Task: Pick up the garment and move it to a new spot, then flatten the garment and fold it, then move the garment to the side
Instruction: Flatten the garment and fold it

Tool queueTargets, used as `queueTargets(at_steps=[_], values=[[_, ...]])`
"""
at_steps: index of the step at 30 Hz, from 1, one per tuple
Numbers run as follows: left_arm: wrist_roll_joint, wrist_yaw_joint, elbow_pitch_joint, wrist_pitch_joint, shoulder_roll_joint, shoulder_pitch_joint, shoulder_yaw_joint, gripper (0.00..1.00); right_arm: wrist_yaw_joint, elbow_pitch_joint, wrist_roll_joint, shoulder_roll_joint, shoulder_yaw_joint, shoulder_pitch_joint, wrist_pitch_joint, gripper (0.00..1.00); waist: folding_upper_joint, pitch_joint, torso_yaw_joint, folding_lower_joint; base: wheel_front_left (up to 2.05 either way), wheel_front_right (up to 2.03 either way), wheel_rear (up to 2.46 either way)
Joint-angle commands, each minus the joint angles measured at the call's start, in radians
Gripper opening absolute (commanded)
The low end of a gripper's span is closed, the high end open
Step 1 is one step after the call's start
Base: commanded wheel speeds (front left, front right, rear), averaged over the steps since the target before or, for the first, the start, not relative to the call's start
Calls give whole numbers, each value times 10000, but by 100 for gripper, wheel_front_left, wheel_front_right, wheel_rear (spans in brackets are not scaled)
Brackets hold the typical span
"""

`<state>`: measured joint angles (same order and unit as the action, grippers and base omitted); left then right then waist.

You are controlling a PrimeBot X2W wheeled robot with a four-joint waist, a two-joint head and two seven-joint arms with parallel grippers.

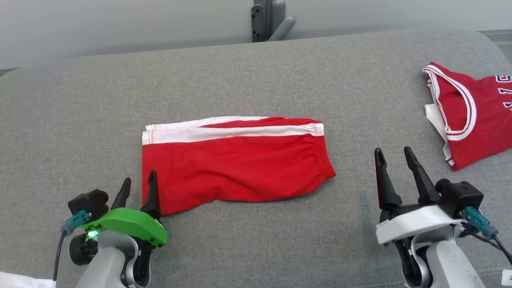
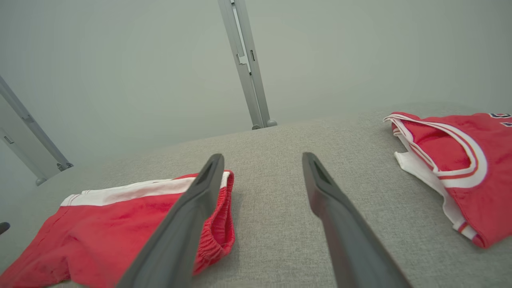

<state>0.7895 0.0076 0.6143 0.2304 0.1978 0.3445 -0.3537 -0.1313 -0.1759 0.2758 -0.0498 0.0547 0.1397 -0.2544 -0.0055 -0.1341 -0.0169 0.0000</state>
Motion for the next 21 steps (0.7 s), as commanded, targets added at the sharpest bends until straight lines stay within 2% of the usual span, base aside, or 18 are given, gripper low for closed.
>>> queueTargets(at_steps=[1, 7, 13, 21], values=[[-84, 2, -161, 71, 61, -213, 57, 100, 13, -60, -94, -17, -37, -162, 50, 100, 55, 83, 50, 0, 0, 0, 0], [-437, 155, -1235, 280, 309, -733, 220, 100, 13, -392, 85, -17, -13, -301, 464, 100, 55, 340, 318, 0, 0, 0, 0], [-607, 386, -2397, 342, 228, -1590, 459, 100, 13, -937, 232, -15, 244, -63, 851, 100, 55, 451, 781, 0, 0, 0, 0], [-897, 715, -3520, 352, 64, -2421, 816, 100, 13, -2421, 636, -20, 220, 594, 1060, 100, 55, 337, 1651, 0, 0, 0, 0]])
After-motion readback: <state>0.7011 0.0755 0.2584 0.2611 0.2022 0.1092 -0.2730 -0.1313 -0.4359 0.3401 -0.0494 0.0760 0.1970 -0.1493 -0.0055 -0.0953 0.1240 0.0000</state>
